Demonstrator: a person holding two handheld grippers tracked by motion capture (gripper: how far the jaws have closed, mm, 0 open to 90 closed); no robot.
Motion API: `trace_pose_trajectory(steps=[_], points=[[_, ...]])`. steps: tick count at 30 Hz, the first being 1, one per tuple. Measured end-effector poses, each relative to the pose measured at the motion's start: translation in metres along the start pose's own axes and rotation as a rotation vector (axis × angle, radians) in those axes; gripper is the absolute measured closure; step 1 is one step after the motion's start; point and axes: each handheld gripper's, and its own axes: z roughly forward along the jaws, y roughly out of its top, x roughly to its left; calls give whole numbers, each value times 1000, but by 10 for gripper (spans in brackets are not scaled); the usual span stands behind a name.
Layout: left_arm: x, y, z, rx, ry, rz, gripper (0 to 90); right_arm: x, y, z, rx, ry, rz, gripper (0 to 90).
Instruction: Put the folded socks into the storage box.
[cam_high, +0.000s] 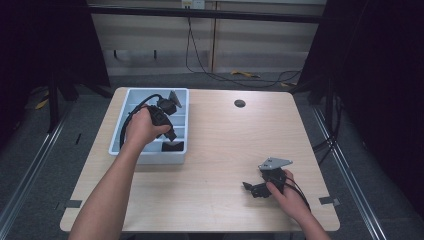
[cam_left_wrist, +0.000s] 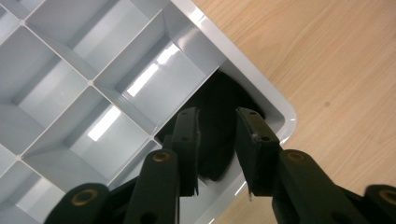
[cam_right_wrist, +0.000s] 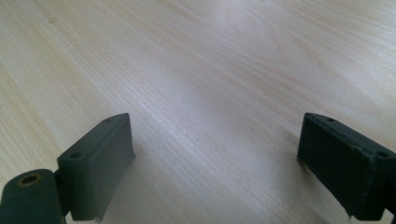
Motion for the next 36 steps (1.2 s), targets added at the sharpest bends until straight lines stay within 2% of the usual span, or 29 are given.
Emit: trace_pose_trajectory(steps=[9, 10, 16, 19, 23, 27, 30, 36], points=[[-3, -2, -9, -38, 7, -17, 497, 0, 0, 0, 0, 0, -1, 97], [-3, -3, -10, -46, -2, -25, 467, 0, 0, 0, 0, 0, 0, 97], [-4, -5, -14, -52, -6, -28, 351, 0, 0, 0, 0, 0, 0, 97], [-5, -8, -18, -69, -19, -33, 322, 0, 0, 0, -1, 0, -1, 97], [-5, -10, -19, -65, -23, -31, 288, 0, 0, 0, 1, 0, 0, 97], [-5, -14, -21, -68, -28, -42, 262, 0, 0, 0, 0, 0, -1, 97], [-5, -19, -21, -72, -46, -55, 237, 0, 0, 0, -1, 0, -2, 97], [-6, -27, -24, -90, -42, -65, 227, 0, 0, 0, 0, 1, -1, 97]])
